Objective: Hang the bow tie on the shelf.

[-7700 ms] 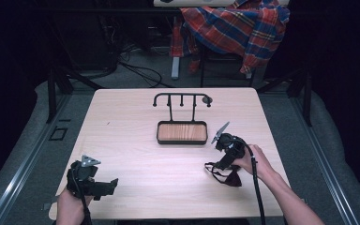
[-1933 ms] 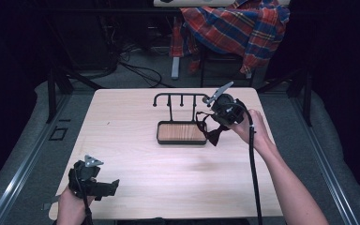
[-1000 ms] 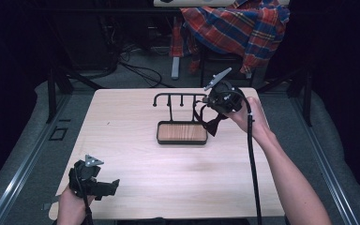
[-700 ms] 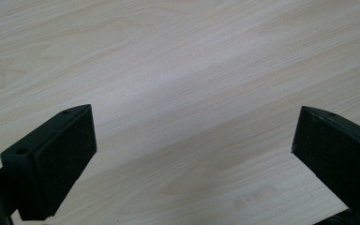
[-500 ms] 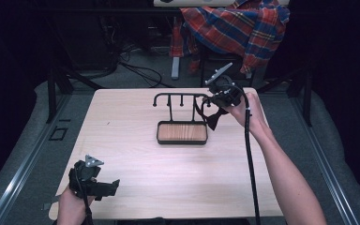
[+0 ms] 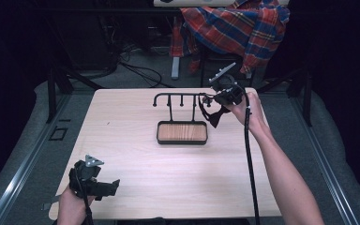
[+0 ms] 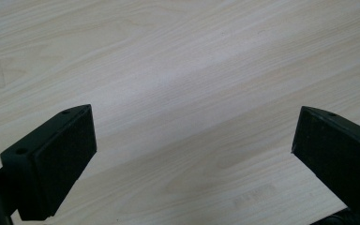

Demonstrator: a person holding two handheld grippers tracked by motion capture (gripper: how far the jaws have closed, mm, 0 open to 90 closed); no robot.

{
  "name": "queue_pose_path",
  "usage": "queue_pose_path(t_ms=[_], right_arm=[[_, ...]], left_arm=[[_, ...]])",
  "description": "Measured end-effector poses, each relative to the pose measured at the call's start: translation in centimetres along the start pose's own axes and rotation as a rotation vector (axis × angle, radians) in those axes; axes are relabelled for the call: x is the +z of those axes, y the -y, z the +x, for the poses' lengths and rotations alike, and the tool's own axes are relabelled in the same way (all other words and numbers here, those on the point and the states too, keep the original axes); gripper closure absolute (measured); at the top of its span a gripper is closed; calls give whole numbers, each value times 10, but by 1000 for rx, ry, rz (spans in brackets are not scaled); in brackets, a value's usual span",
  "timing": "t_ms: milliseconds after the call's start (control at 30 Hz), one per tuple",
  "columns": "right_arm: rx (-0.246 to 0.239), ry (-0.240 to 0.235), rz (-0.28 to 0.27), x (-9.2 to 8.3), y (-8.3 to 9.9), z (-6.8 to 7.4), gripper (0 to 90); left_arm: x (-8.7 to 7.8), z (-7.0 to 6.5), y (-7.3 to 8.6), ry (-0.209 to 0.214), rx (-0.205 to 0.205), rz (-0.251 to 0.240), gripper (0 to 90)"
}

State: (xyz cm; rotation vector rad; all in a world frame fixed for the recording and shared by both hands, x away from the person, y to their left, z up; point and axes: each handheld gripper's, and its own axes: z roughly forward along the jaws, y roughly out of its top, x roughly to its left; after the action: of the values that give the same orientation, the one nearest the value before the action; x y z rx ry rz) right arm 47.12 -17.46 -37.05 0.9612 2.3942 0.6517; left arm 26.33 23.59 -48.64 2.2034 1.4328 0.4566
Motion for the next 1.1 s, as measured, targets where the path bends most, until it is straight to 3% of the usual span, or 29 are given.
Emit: queue_pose_path(t_ms=[300, 567, 800, 1100], right_arm=[[49, 7, -1, 12, 6, -3, 896], [67, -4, 39, 23, 13, -4, 895], [84, 0, 16, 28, 20, -3, 895], [93, -9, 32, 33, 28, -4, 892]], left_arm=[[0, 0, 0, 0, 4, -2, 1], [0, -1, 0, -1, 6, -1, 2], [0, -1, 0, -6, 11, -1, 2], [0, -2, 0, -9, 13, -1, 2]])
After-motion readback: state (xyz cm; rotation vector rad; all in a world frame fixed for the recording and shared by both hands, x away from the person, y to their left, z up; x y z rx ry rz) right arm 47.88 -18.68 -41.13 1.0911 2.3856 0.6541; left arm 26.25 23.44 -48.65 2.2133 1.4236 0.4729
